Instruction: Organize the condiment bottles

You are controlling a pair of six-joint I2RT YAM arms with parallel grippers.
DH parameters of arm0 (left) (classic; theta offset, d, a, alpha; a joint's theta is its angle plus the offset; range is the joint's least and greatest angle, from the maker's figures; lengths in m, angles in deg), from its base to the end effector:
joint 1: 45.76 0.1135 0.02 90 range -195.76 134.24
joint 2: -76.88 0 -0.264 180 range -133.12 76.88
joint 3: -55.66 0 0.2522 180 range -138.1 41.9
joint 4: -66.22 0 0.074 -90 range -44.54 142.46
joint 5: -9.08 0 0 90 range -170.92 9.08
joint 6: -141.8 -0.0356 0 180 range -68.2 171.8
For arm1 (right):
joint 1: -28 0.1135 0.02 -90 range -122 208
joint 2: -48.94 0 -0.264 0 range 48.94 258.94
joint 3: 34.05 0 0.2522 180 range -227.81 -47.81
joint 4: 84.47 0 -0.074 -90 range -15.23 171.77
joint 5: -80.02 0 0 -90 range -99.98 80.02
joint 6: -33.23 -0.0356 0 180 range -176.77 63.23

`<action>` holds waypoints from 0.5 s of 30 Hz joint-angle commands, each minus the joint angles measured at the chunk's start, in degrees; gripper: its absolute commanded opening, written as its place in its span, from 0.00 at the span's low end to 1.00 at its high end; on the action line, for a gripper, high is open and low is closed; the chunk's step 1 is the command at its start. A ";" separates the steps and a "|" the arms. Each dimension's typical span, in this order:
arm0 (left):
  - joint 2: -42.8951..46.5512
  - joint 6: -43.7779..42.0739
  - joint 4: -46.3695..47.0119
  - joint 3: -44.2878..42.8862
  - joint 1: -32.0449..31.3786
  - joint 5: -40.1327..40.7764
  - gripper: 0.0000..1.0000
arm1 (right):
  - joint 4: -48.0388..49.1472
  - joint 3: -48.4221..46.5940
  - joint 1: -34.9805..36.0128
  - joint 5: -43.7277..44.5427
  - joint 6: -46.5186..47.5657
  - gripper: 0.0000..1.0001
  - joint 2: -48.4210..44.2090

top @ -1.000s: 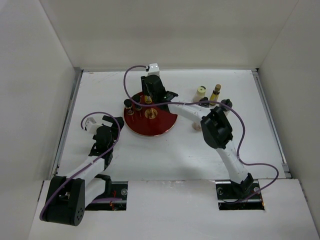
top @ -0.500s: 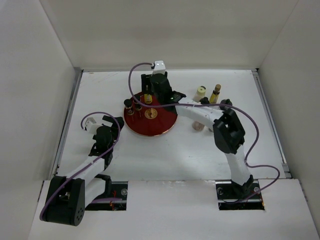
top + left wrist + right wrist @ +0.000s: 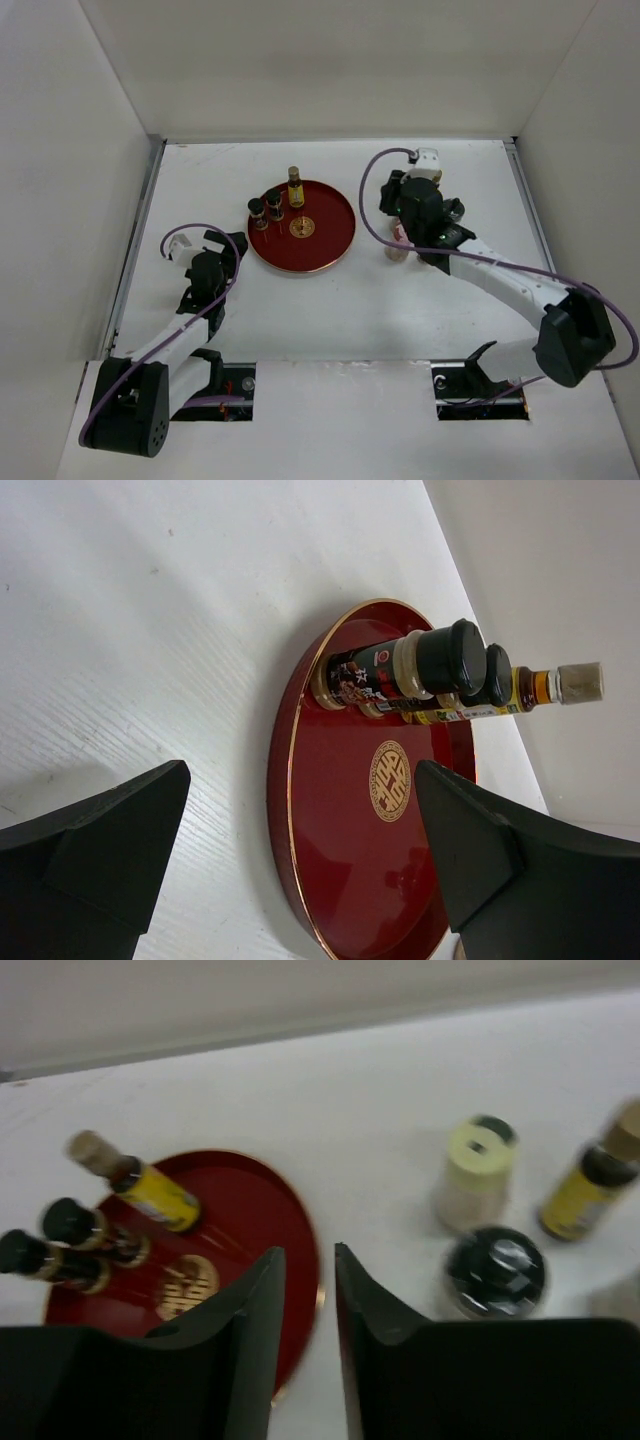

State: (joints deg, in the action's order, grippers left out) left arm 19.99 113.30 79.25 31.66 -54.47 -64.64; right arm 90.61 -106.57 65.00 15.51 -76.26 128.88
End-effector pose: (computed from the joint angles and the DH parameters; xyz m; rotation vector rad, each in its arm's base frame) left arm 0.1886 -0.0188 0.1609 -1.0329 1.6448 -0.5541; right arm 0.2709 0.1850 0.3182 0.0484 1.7751 0.3174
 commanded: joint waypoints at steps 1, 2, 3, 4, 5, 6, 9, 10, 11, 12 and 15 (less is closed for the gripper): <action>1.95 -0.15 2.57 -0.13 -0.47 -0.02 1.00 | -5.84 5.40 -2.84 1.22 -3.63 0.36 -5.22; 1.95 -0.15 2.66 -0.04 -0.47 0.25 1.00 | -7.07 6.72 -3.55 1.66 -3.98 0.44 -6.37; 1.60 0.03 2.66 0.04 -0.47 0.25 1.00 | -8.04 7.78 -3.90 2.01 -4.16 0.52 -7.16; 1.25 0.03 2.66 -0.04 -0.47 -0.01 1.00 | -8.75 8.83 -3.99 2.27 -4.16 0.59 -7.52; 1.07 0.12 2.66 -0.22 -0.56 -0.19 1.00 | -9.01 9.45 -4.08 2.45 -3.90 0.63 -7.52; 0.99 0.12 2.57 -0.31 -0.65 -0.45 1.00 | -9.54 10.24 -4.08 2.54 -3.72 0.66 -7.26; 1.25 -0.06 3.01 -0.13 -0.91 0.25 1.00 | -10.69 11.12 -4.08 3.33 -4.16 0.70 -6.55; 0.99 0.03 3.01 -0.13 -0.91 0.42 1.00 | -10.77 11.30 -4.08 3.77 -4.24 0.71 -6.38; 0.72 0.12 2.84 -0.22 -0.91 0.17 1.00 | -10.51 11.56 -4.17 4.03 -4.33 0.72 -6.20; 0.72 0.12 2.92 -0.22 -0.91 -0.10 1.00 | -10.34 11.74 -4.43 4.12 -4.33 0.72 -5.77; 1.07 0.03 3.01 -0.22 -1.09 0.16 1.00 | -11.04 11.65 -4.96 4.73 -4.42 0.73 -3.75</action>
State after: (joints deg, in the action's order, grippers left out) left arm 20.56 113.32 79.29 31.66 -55.20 -64.69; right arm 79.42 -94.68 60.58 18.27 -79.73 123.77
